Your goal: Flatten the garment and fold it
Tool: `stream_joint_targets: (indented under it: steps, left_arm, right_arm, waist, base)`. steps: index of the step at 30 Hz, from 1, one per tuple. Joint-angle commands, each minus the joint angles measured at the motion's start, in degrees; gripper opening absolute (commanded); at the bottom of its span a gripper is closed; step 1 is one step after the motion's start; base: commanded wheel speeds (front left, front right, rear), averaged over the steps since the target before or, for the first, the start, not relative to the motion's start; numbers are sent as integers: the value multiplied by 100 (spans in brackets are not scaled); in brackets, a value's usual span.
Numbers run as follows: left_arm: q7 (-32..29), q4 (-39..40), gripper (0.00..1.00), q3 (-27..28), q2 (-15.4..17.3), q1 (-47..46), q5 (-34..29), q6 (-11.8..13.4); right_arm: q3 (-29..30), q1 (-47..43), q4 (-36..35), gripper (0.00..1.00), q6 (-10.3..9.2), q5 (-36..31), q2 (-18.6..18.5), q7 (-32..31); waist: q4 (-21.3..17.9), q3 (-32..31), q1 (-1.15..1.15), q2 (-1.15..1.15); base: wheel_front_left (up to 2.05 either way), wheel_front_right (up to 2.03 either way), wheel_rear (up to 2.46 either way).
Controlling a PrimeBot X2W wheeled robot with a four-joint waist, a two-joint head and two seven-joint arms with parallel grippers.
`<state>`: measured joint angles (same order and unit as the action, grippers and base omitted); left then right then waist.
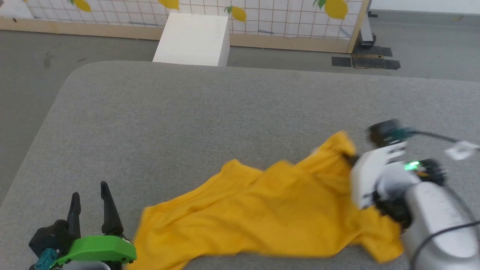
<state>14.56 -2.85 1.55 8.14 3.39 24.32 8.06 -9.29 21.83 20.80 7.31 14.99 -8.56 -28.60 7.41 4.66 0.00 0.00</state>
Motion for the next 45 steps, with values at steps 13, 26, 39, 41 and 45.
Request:
stream_joint_targets:
  steps: [13,26,39,41,45]
  left_arm:
    - [41,-62,100,4,-95,-103,12,-55]
    - [-51,-100,100,-17,-24,-238,54,-18]
    - [-35,-95,100,-153,-85,-366,69,-40]
    - [-25,-94,100,-159,-103,-400,74,-43]
    - [-14,-141,100,-180,-138,-425,100,-56]
  right_arm:
    - [2123,-2726,-1520,0,18,-240,191,-1904]
    - [2515,-2663,-3054,100,18,679,455,-1590]
    - [35,-855,-1675,100,18,-376,-165,-1717]
    - [-365,-613,-1322,100,18,-470,-162,-1702]
    - [-797,-290,-607,100,18,-612,-140,-1678]
  waist:
    - [-228,-23,0,0]
    - [-448,-37,0,0]
    - [-109,165,0,0]
    - [-12,235,0,0]
    - [151,357,0,0]
  base:
    - [0,0,0]
    - [0,0,0]
    - [0,0,0]
    - [0,0,0]
    - [0,0,0]
